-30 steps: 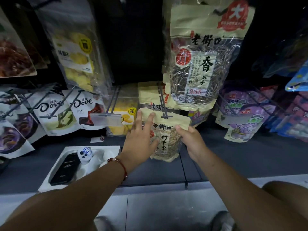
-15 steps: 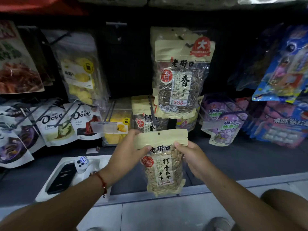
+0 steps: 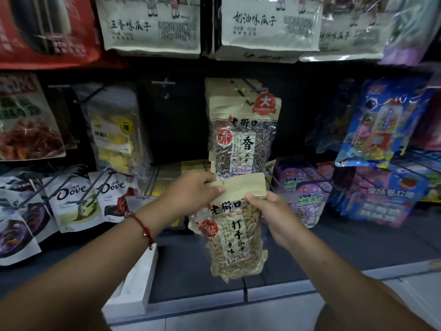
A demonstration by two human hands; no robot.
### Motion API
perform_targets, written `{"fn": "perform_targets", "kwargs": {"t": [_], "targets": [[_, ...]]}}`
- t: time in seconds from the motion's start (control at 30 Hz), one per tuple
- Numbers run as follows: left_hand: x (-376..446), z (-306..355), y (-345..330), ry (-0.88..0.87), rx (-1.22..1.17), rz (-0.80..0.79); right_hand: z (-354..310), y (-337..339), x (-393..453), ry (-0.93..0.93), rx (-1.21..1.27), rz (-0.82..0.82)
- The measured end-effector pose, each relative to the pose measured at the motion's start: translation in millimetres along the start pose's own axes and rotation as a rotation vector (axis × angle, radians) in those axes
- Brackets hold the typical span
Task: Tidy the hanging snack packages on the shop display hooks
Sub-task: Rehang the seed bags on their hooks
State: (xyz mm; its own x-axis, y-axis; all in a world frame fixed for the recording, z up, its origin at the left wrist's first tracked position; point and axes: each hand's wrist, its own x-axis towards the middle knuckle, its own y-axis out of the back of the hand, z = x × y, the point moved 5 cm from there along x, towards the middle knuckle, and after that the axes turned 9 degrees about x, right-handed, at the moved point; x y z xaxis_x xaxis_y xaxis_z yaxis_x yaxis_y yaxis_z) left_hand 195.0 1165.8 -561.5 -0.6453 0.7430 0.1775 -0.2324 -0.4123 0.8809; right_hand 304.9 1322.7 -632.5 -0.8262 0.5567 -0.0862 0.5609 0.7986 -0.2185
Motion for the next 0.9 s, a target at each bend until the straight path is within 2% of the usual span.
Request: {"fn": "perform_targets", "kwargs": {"t": [0.2,0.3,0.47,0.57,0.67,0.8,0.9], "targets": [[7,11,17,-0.013,-0.037,0.048,-28,-3,5,-0.054,-0.063,-0.073],[7,11,9,-0.013,-0.035,0.019,-23,-1,6,-0.077,-0.118,-0.088],[7,6,3,0.042,-0.111,0.022,-9,-3,6,-0.127,-0.012,-0.079],[-1,-6,-6,0.046,-0.098,0.025,-5,-6,0,-0.174,-0.119,-0.150],[-15,-19,-17,0.050,-0.120,0.061,-35,0,6,-0.033,-0.250,-0.078],[-29,-32,-29,0.085,-0.145,0.092,-104,13,33,0.249,-0.211,0.142],[-34,-41,-36,0.100,-0.114,0.086,-133,13,54,0.343,-0.171,0.215]]}}
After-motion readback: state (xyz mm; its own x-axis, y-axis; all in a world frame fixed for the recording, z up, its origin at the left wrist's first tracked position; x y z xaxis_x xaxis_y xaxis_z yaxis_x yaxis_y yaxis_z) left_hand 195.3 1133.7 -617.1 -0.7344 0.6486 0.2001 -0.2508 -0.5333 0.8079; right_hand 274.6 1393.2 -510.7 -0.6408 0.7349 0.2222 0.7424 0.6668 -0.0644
